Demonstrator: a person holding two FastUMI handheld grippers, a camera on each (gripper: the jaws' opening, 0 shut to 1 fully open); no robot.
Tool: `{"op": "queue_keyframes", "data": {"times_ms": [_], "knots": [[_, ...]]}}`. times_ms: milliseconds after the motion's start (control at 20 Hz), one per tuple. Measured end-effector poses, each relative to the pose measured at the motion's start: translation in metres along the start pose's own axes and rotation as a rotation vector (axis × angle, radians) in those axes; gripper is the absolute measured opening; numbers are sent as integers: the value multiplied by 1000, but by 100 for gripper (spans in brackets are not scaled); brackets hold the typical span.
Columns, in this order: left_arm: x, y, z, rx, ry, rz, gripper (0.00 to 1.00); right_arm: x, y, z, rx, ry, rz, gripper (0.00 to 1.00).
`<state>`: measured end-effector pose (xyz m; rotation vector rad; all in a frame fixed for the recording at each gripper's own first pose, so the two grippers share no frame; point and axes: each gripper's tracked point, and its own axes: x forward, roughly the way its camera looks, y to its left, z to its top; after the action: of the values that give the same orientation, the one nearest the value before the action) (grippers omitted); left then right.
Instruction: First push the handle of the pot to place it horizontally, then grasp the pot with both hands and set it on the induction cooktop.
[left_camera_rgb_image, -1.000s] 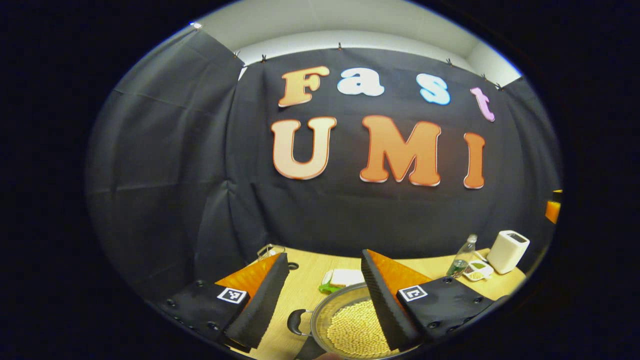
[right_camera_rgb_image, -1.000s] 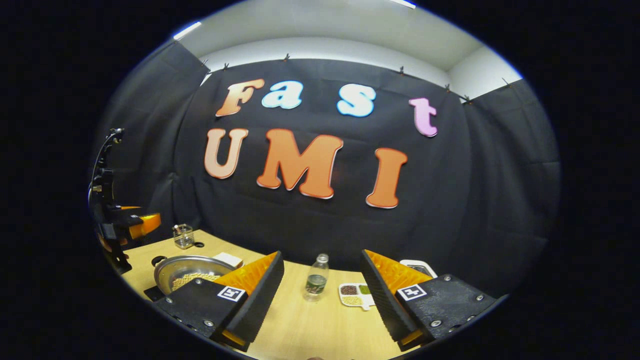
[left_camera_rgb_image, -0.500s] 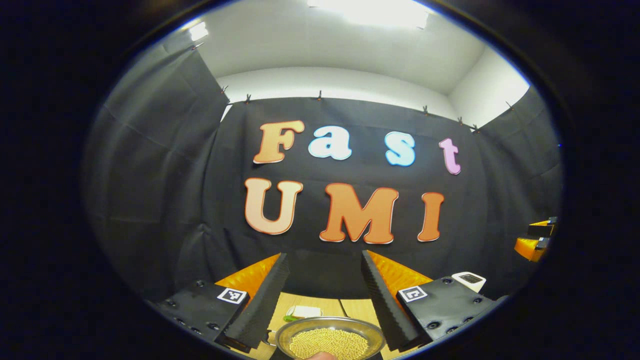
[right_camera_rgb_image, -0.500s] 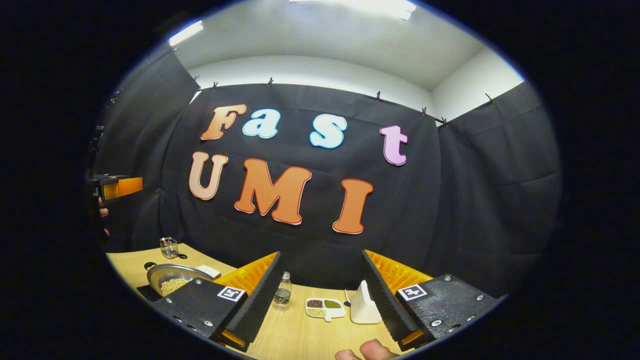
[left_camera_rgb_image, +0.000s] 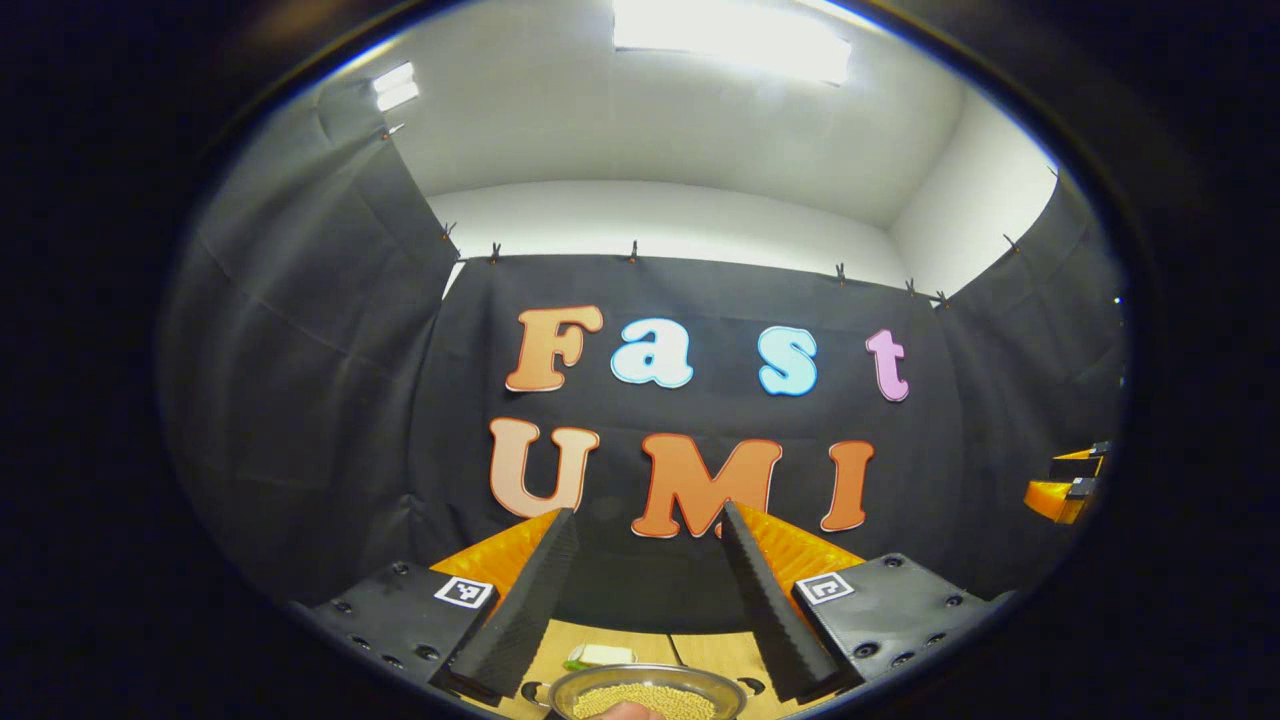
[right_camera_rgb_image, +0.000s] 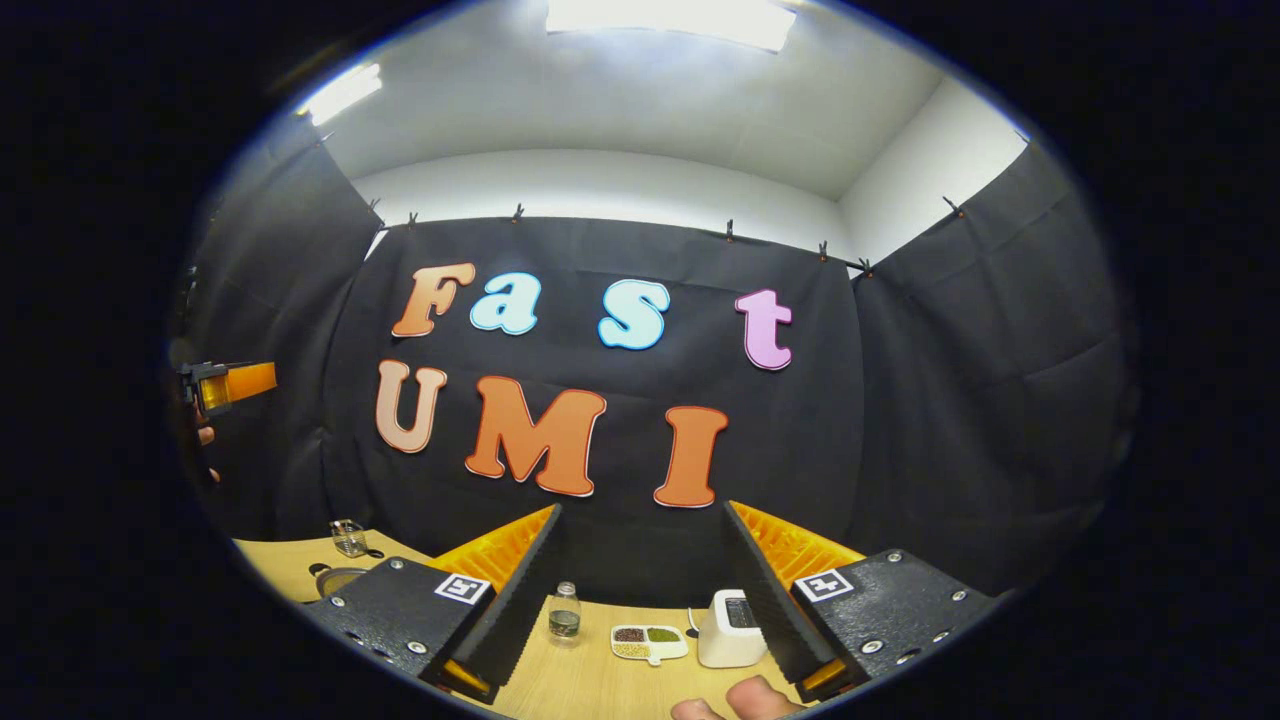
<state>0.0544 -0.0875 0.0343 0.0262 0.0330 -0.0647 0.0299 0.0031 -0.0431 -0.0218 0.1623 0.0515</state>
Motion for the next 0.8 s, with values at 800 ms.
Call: {"op": "queue_keyframes", "data": {"times_ms": [800], "knots": [[-7,16,3,-27,50,34,94,-3,22,32,-11,-76,16,95]]}}
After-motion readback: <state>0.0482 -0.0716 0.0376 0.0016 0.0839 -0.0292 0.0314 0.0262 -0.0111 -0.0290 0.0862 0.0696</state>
